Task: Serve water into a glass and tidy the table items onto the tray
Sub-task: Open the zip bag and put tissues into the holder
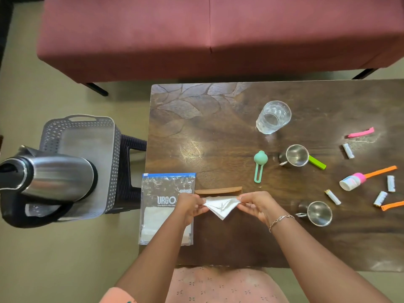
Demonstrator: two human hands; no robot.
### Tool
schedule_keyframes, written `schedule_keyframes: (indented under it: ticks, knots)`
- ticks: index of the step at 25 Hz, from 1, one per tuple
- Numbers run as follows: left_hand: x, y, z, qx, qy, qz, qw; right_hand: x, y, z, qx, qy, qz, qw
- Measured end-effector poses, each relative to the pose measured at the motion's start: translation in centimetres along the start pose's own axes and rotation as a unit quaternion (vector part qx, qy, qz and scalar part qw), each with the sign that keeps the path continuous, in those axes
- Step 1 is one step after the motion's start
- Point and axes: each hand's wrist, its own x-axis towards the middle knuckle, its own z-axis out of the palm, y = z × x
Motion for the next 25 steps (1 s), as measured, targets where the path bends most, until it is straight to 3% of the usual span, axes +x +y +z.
schedule_keyframes:
  ticks: [11,13,15,18,20,22,23,25]
  knots:
    - [1.9,-0.3,-0.6,-0.028,0.0,-0.02,0.999,1.7,-0.6,0.3,-0.07,0.043,0.009,0.997]
    - [1.9,-0.8,-0.9,0.05,0.056,0.01,0.997,1.6,-0.8,-0.1,-0.094,0.059,-0.007,0.994]
    - [2.0,-1.5,-1.2,0.238,0.142,0.108,0.955,1.7,-0.8,-0.6,-0.2,0.1,-0.075,0.972]
    - [1.8,-2.4,-1.2,0.418,0.137,0.281,0.853,0.8,-0.5,-0.8,-0.446,0.13,-0.261,0.846]
    - [1.7,-2.5,-1.1,0.502,0.07,0.339,0.792,0.3,-0.2,-0.6,-0.582,0.054,-0.372,0.721]
    - [1.8,-2.5,-1.0,0.579,0.021,0.358,0.732,-0.1,0.2,0.2,-0.701,-0.007,-0.424,0.574]
    - [1.9,-2.5,-0.9,0.602,0.009,0.363,0.711,0.1,0.5,0.7,-0.734,-0.019,-0.433,0.524]
    - [2.0,-2.5,-0.4,0.625,0.009,0.38,0.682,0.7,1.2,1.2,-0.754,-0.02,-0.456,0.473]
